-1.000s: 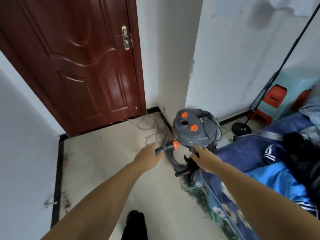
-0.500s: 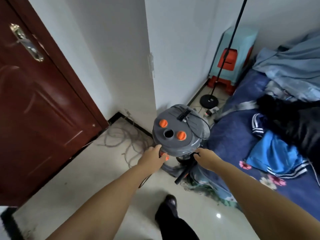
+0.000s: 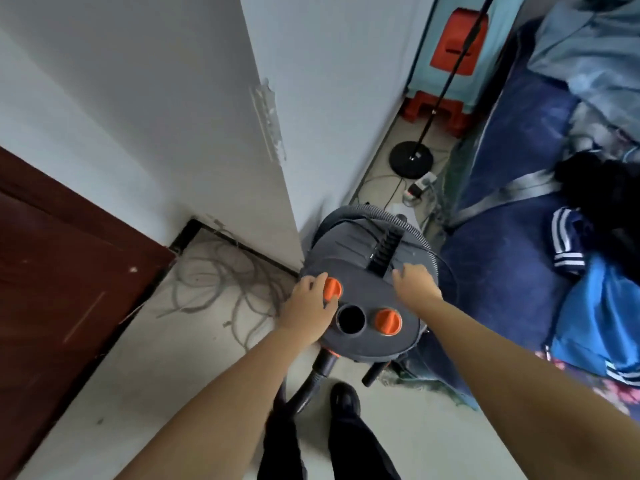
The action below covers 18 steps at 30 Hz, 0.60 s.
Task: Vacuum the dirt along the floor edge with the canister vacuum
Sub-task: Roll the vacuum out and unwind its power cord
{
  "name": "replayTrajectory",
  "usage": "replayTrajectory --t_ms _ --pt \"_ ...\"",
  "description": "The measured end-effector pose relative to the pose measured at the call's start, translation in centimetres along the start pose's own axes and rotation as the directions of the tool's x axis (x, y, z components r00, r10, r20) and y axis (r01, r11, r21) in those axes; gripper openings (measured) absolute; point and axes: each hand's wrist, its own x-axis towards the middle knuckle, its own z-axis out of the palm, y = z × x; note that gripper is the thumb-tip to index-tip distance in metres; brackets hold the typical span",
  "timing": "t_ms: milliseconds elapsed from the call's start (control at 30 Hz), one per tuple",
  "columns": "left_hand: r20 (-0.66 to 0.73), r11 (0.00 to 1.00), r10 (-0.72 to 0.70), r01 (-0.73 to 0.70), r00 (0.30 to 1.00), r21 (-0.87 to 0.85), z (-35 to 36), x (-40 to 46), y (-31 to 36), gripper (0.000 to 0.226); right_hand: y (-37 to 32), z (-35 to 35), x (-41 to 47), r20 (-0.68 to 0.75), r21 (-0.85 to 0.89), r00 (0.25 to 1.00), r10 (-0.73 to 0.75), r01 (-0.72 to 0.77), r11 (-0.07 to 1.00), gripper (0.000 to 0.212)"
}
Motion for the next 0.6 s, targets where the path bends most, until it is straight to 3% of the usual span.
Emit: replayTrajectory --t_ms 133,267,333,433,600 --pt "-0.045 0.983 0.164 -0.159 0.985 0.091 1.7 6.7 -1.1 0.055 -1.3 3.1 4.4 -0.066 0.190 0.983 0.171 -0.156 0.969 0.050" --pt "0.038 0.945 0.284 -0.287 0.958 0.159 4.0 11.1 -2.7 0.054 -1.7 6.3 6.4 -0.191 0.135 0.952 0.240 -0.217 0.967 0.053" --pt "0.028 0.944 0.296 -0.297 0.955 0.144 4.7 12.1 -3.4 0.051 -1.8 6.9 6.6 -0.235 0.126 0.939 0.251 -0.227 0.966 0.054" --pt "0.016 0.952 0.281 -0.280 0.960 0.120 4.8 12.3 -3.6 0.049 -1.7 6.7 7.0 -0.175 0.197 0.929 0.327 -0.292 0.936 0.063" --pt "0.059 0.961 0.254 -0.259 0.965 0.094 4.6 11.3 -3.9 0.050 -1.5 7.0 6.6 -0.173 0.235 0.931 0.321 -0.278 0.932 0.066"
